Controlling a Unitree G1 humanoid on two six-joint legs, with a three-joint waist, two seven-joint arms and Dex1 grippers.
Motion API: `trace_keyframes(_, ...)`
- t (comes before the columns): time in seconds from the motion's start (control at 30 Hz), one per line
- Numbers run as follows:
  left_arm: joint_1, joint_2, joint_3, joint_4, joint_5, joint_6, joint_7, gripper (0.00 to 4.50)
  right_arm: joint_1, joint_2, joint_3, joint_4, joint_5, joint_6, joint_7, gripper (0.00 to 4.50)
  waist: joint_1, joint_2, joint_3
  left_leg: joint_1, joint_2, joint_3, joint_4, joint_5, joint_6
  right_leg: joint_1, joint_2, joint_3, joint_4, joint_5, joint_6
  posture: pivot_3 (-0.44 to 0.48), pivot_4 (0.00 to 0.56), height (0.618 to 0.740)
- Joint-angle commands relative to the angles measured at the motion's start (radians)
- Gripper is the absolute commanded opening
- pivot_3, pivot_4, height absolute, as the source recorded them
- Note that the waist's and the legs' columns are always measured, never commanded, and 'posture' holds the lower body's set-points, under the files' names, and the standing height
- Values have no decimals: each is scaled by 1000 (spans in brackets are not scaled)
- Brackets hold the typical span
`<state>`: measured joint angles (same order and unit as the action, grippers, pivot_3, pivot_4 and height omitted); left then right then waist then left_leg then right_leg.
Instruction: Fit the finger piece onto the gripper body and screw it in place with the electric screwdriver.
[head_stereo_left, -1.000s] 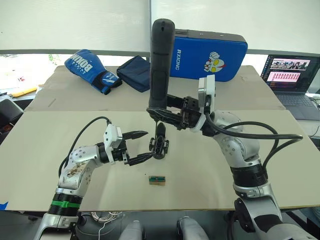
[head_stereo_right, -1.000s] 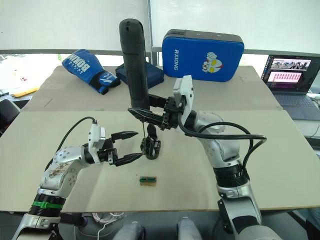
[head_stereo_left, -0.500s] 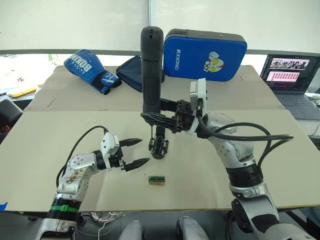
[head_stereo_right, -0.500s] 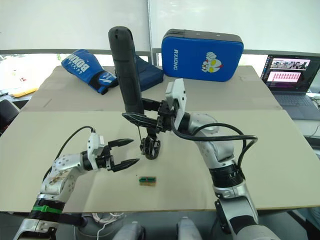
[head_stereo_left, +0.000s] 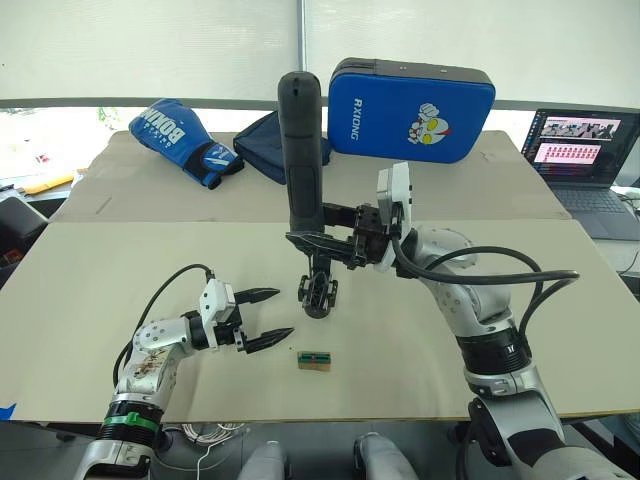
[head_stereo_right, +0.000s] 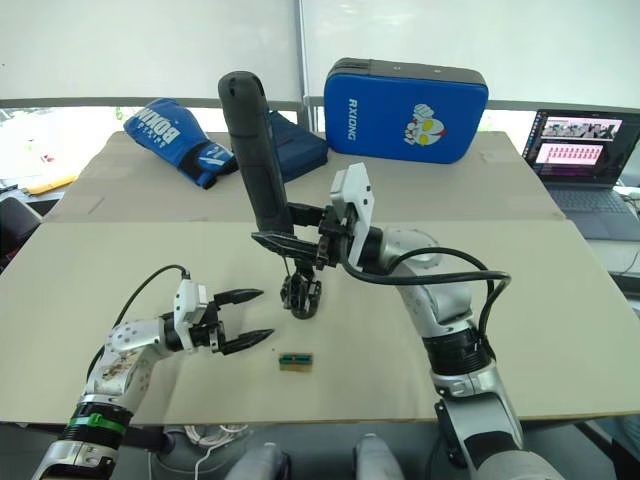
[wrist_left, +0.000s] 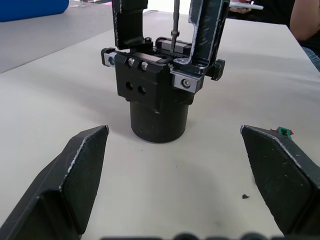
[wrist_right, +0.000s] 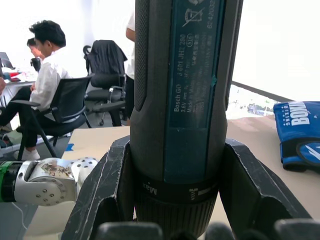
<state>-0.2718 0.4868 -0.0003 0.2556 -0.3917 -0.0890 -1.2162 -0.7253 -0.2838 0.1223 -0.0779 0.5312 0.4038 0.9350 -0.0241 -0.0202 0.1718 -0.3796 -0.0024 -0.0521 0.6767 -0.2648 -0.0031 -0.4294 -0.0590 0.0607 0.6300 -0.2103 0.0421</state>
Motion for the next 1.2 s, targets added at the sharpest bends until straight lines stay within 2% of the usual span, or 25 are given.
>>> trace_keyframes(0.03,13,-4,3,-29,-6,-12,-3,4500,-8,0,-15,-34,15,-1,4,1937,0,0,0,0,0,0,0,0,0,0,0,0,0,0,0,0,150,740)
trace_keyframes(0.33,38,3,3,-147,-20,62,29,4500,-4,7,-17,-32,18,5,-1,1937,0,0,0,0,0,0,0,0,0,0,0,0,0,0,0,0,150,740)
trace_keyframes(1.2,28,-3,-3,-204,-18,135,66,4500,-30,28,-48,-31,28,-23,-2,1937,-10,0,0,0,0,0,0,0,0,-1,0,0,0,0,0,0,150,740)
